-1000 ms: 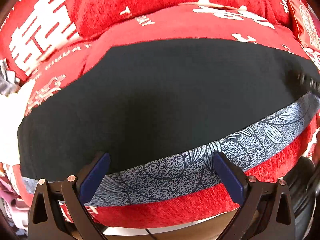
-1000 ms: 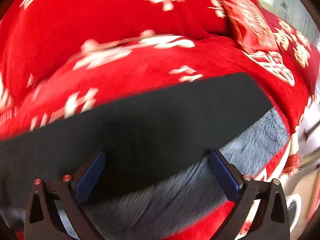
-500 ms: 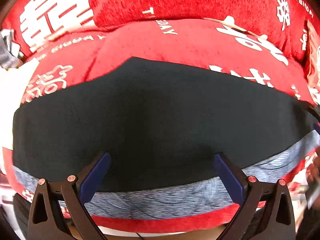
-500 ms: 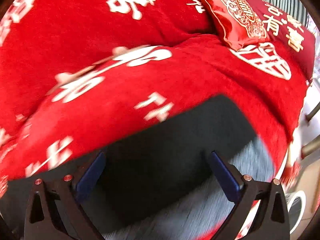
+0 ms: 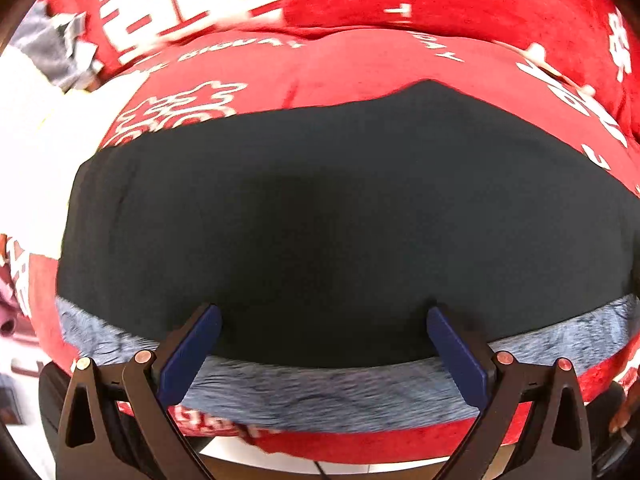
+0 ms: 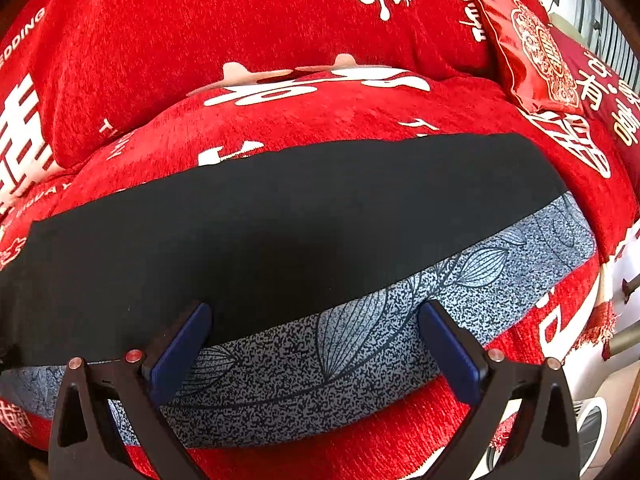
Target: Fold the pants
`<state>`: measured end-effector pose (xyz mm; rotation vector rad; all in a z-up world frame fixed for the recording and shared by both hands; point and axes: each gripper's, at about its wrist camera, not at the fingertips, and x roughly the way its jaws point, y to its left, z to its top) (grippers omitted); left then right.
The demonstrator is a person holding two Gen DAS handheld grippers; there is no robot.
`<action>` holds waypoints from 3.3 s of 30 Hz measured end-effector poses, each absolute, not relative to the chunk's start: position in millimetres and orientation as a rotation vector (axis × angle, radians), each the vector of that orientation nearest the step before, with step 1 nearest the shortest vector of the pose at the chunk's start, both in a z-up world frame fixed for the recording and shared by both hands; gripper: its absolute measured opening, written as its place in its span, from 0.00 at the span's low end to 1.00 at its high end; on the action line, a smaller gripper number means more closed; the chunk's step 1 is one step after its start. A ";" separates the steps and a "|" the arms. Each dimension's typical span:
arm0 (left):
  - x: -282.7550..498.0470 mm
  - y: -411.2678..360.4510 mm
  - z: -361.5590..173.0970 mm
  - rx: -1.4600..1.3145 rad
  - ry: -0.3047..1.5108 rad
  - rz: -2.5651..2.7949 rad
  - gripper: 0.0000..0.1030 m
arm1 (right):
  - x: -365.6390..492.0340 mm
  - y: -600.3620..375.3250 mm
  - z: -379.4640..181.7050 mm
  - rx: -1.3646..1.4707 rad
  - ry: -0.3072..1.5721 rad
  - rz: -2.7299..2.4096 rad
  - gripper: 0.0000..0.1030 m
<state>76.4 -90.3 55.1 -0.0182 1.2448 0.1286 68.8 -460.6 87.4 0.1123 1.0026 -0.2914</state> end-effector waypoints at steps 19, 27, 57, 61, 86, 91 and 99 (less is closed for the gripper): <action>57.2 22.9 43.8 -0.190 1.182 0.364 1.00 | 68.1 -284.7 96.4 -0.102 0.995 0.047 1.00; 56.2 54.3 49.3 -0.245 1.192 0.429 1.00 | 84.4 -296.8 72.2 -0.091 1.025 0.022 1.00; 181.1 -70.7 47.5 -0.101 1.237 0.232 1.00 | 172.5 -386.3 74.9 -0.044 1.016 -0.117 1.00; 169.7 -73.2 54.1 -0.117 1.230 0.228 1.00 | 165.5 -400.5 80.8 -0.037 1.023 -0.203 1.00; 168.9 -140.6 58.9 -0.015 1.245 0.126 1.00 | 144.0 -434.7 77.0 0.003 1.037 -0.208 1.00; 153.3 -175.2 68.9 -0.032 1.273 0.021 1.00 | 111.6 -497.8 100.0 0.101 1.006 -0.378 1.00; 101.0 -315.8 66.2 0.188 1.292 -0.263 1.00 | 19.3 -571.1 99.1 0.295 0.963 -0.395 1.00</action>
